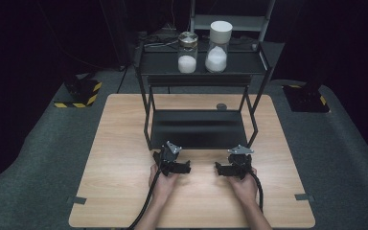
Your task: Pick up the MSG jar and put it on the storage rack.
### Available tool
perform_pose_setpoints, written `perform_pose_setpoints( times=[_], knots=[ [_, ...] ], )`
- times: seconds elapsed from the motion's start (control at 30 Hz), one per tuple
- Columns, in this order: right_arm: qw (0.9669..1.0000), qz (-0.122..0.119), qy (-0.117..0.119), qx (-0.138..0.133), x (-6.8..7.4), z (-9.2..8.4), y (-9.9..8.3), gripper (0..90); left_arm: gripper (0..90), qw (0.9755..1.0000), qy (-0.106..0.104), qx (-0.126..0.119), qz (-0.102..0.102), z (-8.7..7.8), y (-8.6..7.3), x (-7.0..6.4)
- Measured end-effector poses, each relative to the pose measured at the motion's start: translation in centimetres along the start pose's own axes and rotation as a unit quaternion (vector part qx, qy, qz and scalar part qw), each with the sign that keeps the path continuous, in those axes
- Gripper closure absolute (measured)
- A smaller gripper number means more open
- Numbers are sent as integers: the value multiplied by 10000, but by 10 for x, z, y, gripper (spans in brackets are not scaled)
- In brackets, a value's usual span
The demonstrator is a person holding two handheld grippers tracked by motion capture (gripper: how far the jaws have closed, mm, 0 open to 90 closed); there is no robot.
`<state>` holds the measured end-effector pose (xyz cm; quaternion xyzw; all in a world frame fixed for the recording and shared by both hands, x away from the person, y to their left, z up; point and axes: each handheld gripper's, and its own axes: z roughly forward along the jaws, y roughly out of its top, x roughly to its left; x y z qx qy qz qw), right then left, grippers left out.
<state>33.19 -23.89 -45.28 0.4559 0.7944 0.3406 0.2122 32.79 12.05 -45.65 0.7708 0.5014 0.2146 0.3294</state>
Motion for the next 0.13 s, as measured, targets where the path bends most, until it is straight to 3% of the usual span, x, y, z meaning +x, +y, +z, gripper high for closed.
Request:
perform_pose_setpoints(
  times=[0.13],
  knots=[
    [10000,-2,1,-2,0,0,0,68,6,10000,-11,1,13,0,0,1]
  ],
)
